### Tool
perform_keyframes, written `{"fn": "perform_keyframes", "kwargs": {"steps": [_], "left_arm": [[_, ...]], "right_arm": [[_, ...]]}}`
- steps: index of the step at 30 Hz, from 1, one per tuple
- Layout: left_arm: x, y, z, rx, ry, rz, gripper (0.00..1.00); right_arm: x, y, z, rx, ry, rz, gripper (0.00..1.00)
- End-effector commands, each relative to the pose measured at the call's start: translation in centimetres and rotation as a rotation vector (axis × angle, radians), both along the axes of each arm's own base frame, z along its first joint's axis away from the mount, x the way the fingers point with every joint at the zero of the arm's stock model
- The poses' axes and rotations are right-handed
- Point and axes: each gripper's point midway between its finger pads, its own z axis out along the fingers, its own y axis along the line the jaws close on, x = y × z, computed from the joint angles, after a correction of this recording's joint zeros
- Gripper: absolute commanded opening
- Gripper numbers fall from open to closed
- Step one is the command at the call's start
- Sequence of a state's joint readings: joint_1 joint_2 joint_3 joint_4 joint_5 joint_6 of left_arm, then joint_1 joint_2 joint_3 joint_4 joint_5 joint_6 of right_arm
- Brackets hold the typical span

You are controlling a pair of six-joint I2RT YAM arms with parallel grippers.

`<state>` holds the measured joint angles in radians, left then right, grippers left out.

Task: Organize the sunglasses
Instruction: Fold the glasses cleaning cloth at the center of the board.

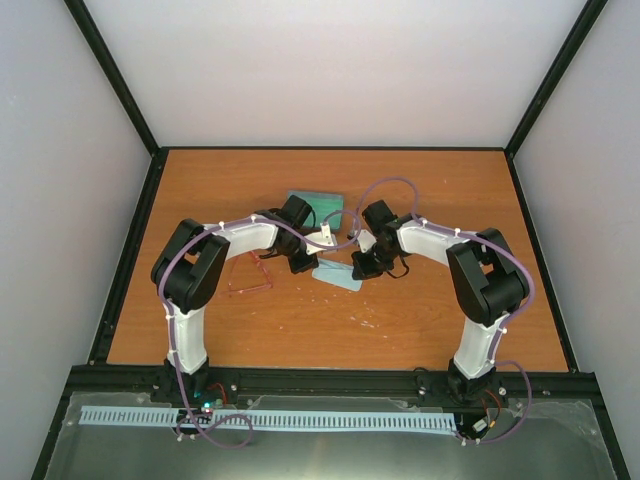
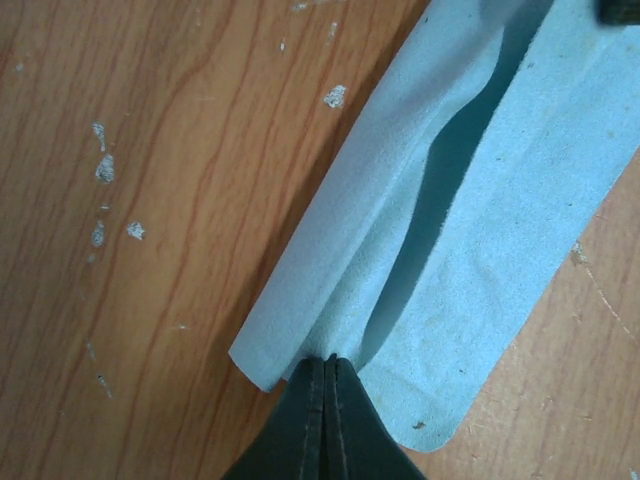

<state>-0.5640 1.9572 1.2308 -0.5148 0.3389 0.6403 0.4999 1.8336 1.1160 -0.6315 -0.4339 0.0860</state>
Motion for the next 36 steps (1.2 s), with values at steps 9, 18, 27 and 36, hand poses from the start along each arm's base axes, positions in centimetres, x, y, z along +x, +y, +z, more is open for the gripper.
{"fn": "perform_keyframes", "kwargs": {"steps": [9,18,27,36], "left_arm": [[-0.2,0.1,0.2,0.013,-0.016,0.014,0.18],[0.0,0.4,0.0,0.022,-0.027,0.028,0.09],[-0.2,0.6,0.3,0.019,-0.034,0.033,0.01],[0.0,0.5,2.0,-0.004,-0.065,0.041,0.00]], "right_arm": [[0.4,0.5,-0.1,-0.002,-0.014,0.013,0.03],[0.2,0.3,-0.2,-0.008,-0.007,0.015,0.03],[0.1,0.3,-0.3,-0.007,-0.003,0.013,0.03],[0.2,0.3,0.2,-0.001,-0.019,0.011,0.03]]}}
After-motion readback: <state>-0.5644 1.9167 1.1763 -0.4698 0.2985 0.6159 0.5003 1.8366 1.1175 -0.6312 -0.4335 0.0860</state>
